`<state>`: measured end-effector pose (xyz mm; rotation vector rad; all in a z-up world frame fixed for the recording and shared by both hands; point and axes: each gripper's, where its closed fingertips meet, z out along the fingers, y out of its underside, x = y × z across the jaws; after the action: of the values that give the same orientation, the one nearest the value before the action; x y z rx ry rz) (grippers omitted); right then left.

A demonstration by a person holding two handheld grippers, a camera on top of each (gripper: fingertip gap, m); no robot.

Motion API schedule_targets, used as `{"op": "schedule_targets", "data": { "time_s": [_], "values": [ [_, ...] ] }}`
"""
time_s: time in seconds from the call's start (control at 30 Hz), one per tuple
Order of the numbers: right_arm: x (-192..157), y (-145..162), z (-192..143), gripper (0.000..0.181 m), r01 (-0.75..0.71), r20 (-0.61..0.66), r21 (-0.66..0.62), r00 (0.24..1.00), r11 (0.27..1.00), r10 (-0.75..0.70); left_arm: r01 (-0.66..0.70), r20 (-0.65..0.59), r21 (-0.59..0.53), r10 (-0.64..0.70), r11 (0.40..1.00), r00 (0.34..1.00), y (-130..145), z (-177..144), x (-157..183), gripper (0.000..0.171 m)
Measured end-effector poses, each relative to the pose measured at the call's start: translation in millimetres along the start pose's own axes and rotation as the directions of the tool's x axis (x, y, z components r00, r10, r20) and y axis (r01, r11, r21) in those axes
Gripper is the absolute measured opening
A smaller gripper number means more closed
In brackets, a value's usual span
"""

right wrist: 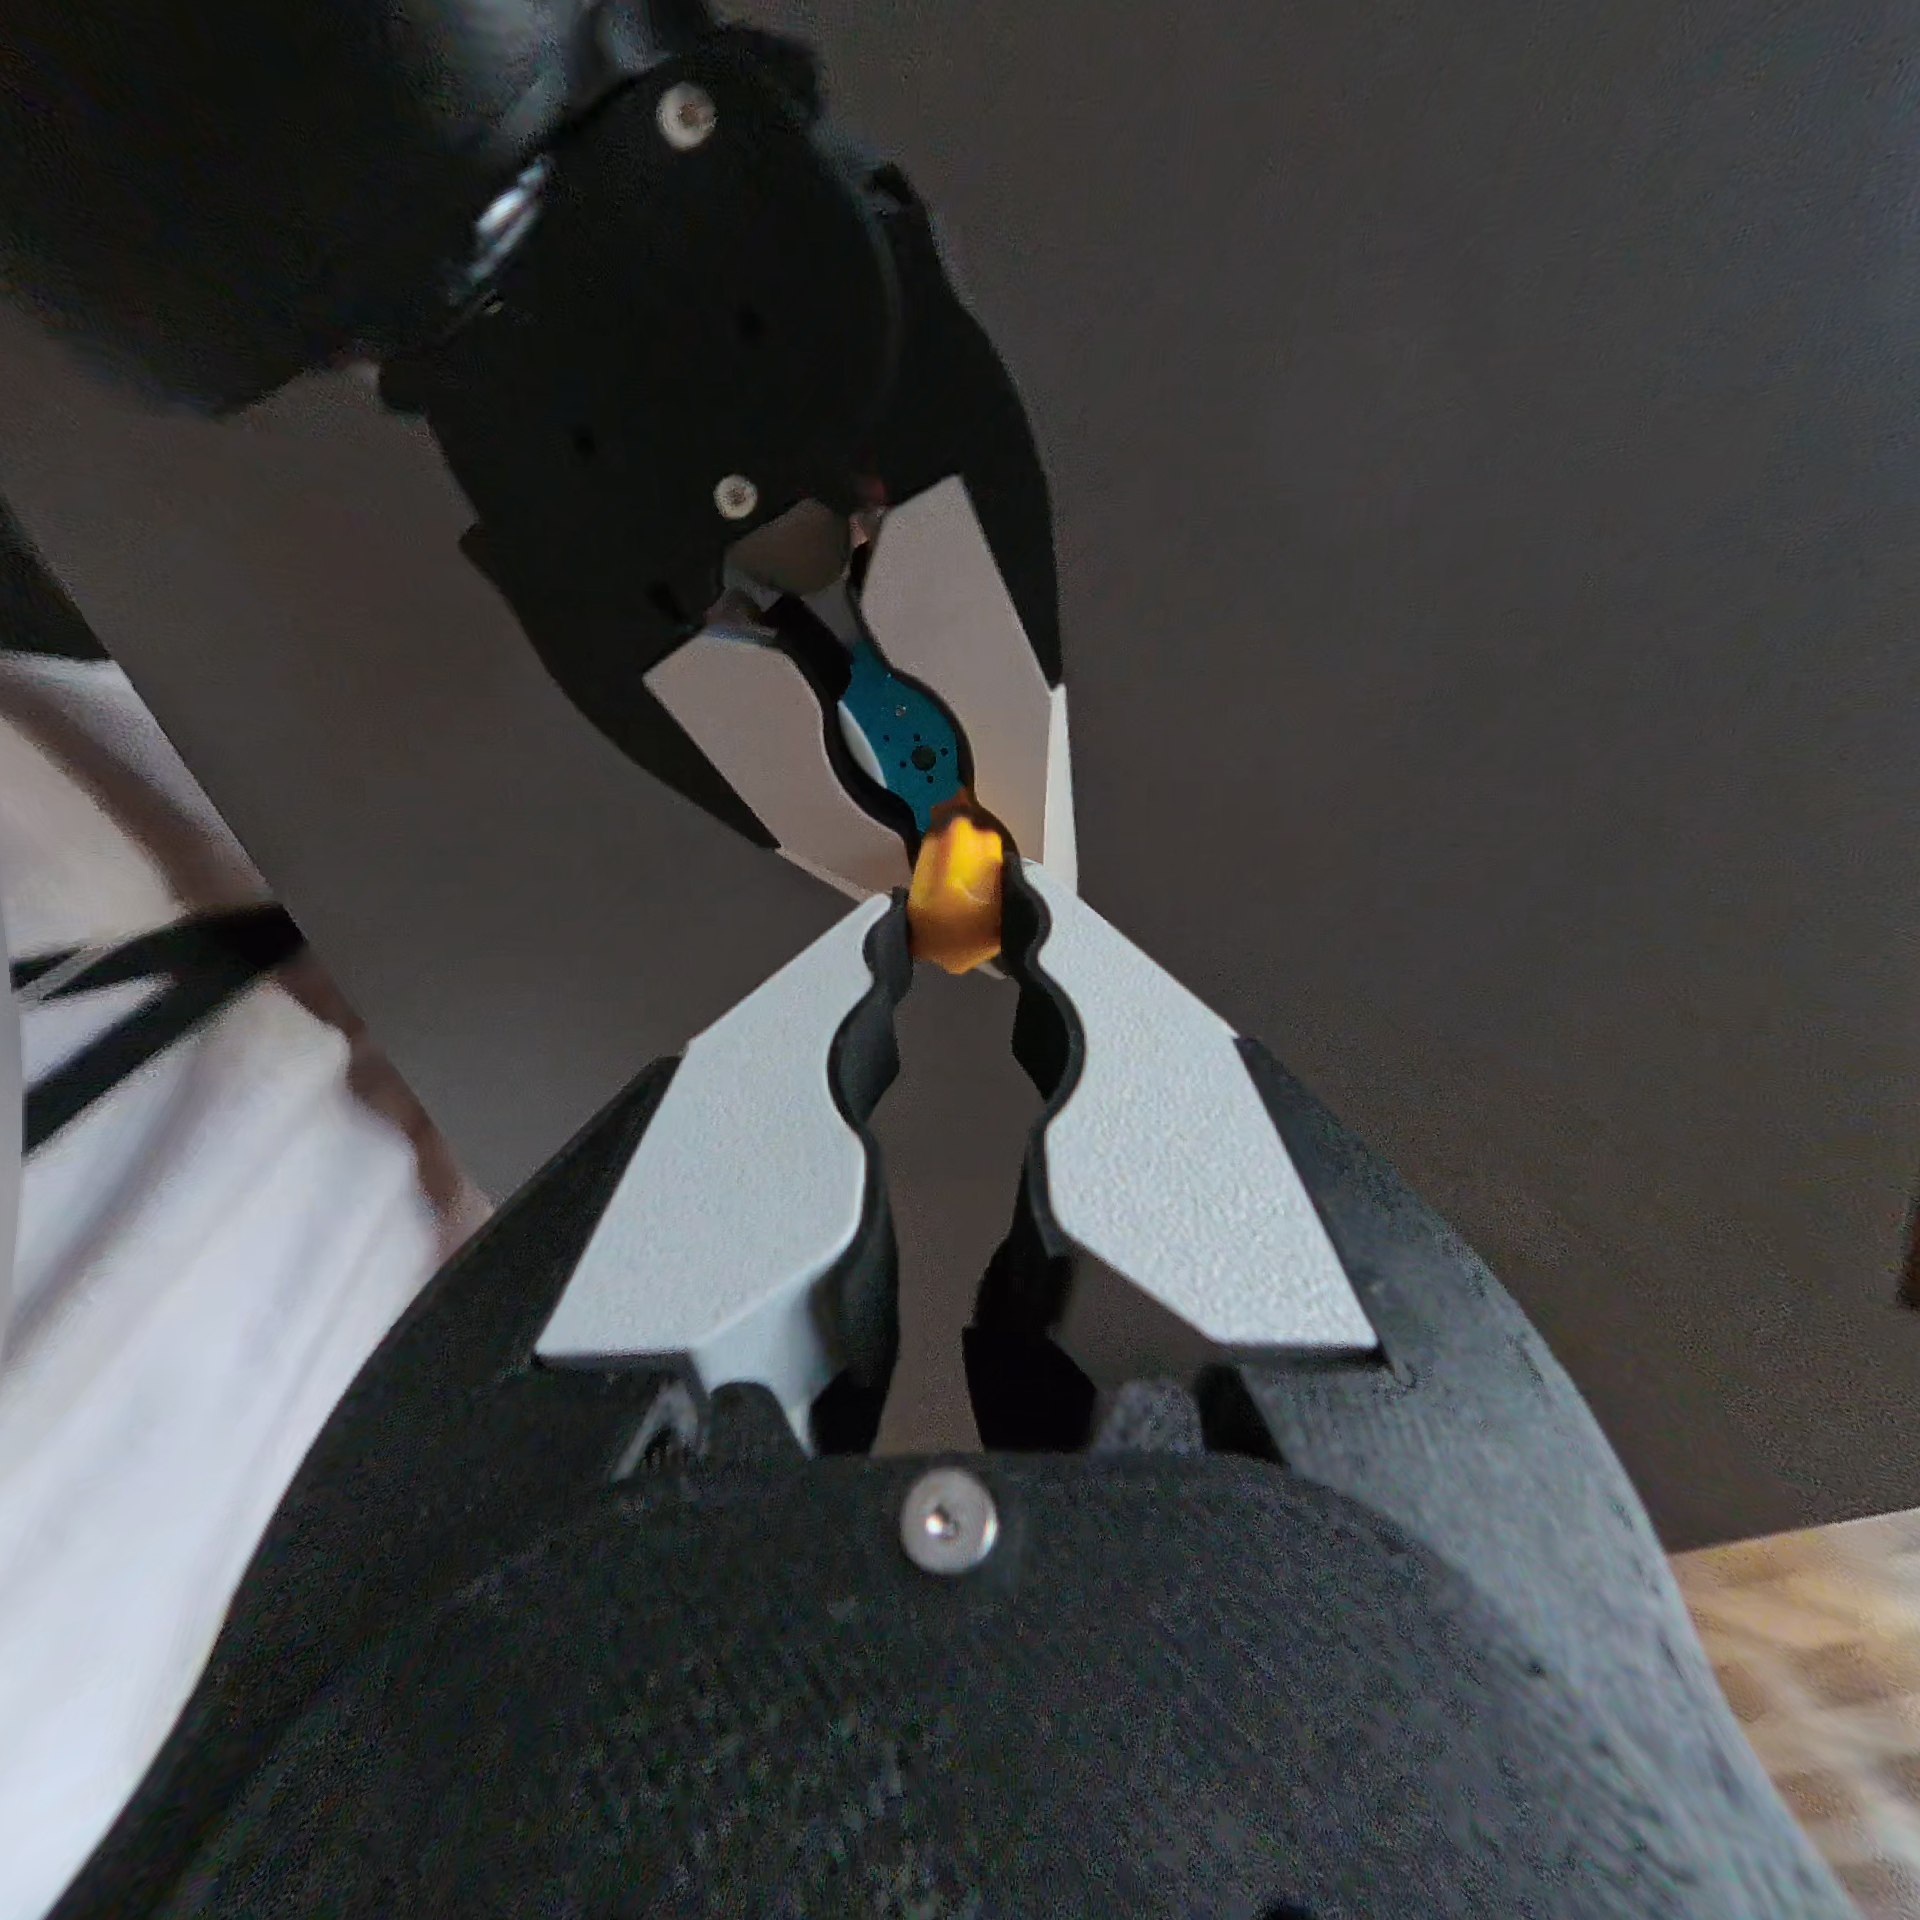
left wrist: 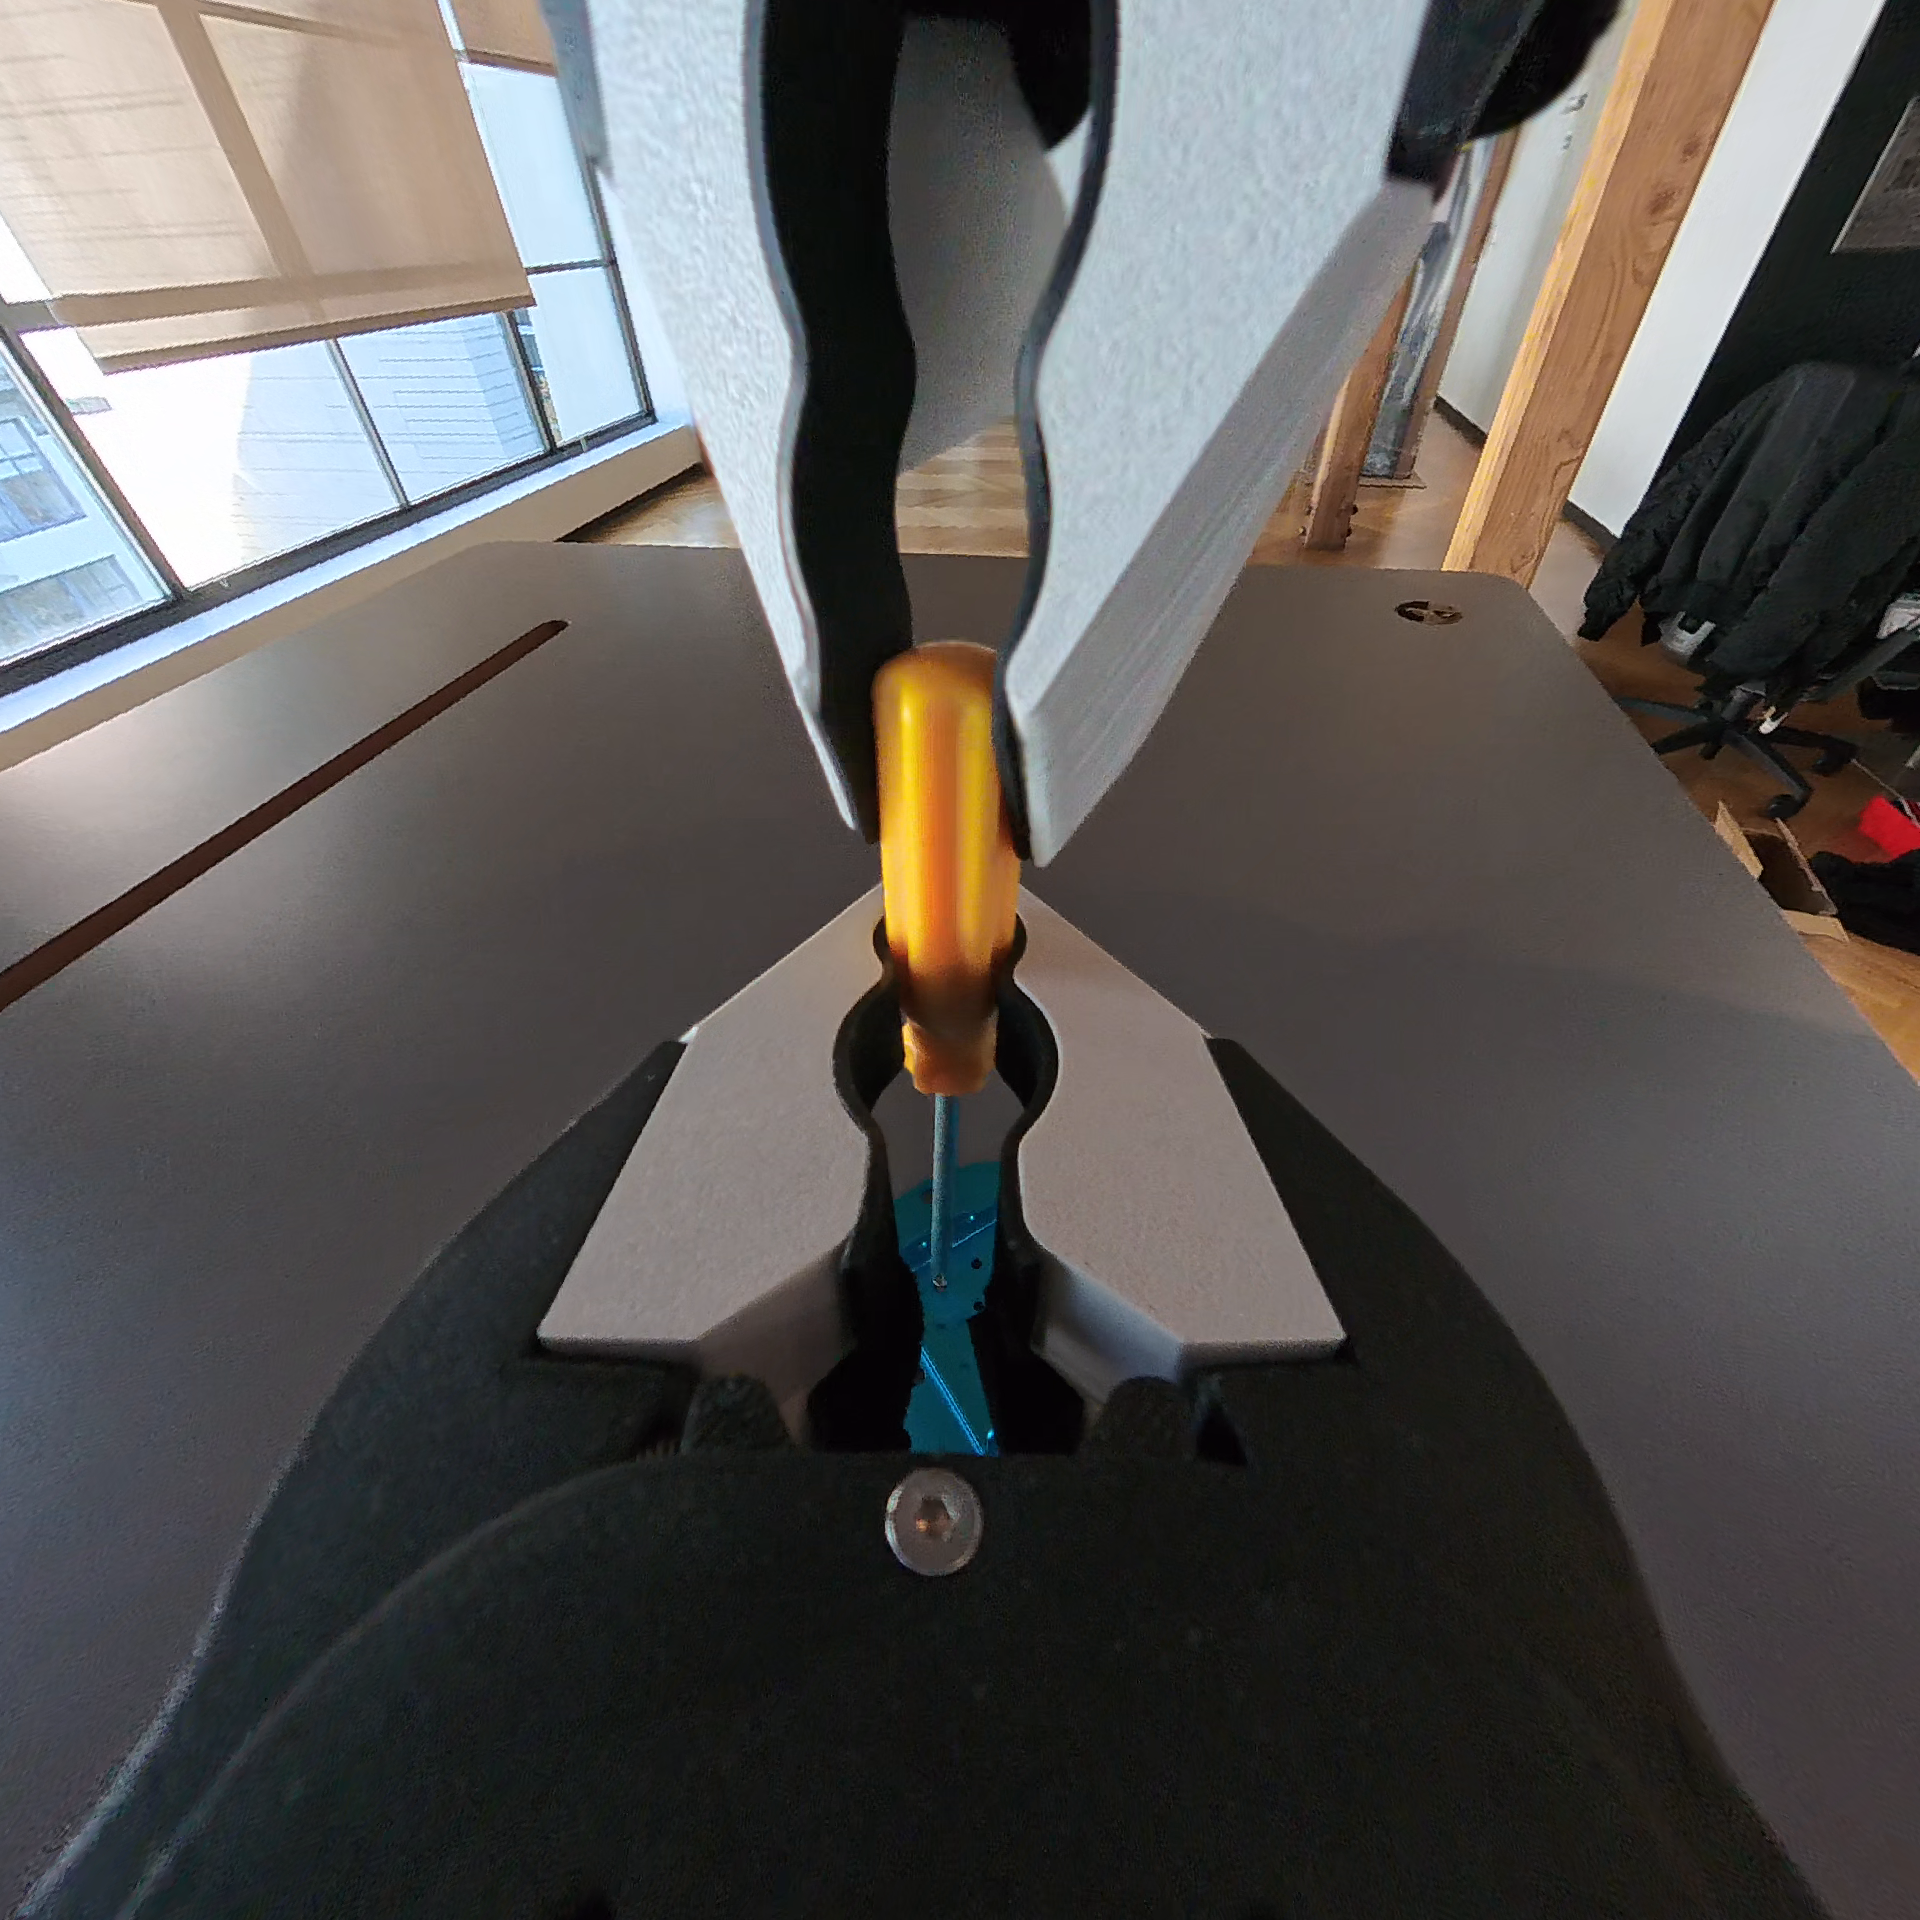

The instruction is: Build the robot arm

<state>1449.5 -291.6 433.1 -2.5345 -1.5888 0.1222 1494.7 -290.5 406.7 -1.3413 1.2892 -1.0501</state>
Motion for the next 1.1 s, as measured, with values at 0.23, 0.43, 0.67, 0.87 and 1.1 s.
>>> {"op": "schedule_targets", "data": {
  "time_s": [0.23,0.43,0.67,0.87,1.1],
  "values": [
    [1.3,0.7,2.9,0.019,0.141,-0.081,0.021,0.987,0.99,-0.139,-0.013,-0.011,-0.008,0.013,1.0,1.0,1.2,1.0,2.5,0.01],
    [2.3,4.4,9.2,0.019,0.521,-0.072,-0.096,0.846,0.848,-0.528,-0.016,-0.027,-0.012,0.016,1.0,1.0,1.6,1.1,4.1,0.01],
    [3.8,5.7,10.0,0.018,0.255,-0.026,-0.13,0.965,0.958,-0.26,0.003,-0.017,-0.003,-0.003,1.0,1.0,1.2,0.7,1.3,0.009],
    [2.5,7.2,11.4,0.018,-0.141,-0.003,-0.079,0.99,0.987,0.141,0.007,-0.001,-0.004,-0.007,1.0,1.0,1.6,0.7,-1.6,0.008],
    [7.1,9.2,9.6,0.018,0.425,-0.041,-0.141,0.9,0.894,-0.434,0.0,-0.017,-0.005,0.0,1.0,1.0,1.8,0.3,0.4,0.009]
  ]
}}
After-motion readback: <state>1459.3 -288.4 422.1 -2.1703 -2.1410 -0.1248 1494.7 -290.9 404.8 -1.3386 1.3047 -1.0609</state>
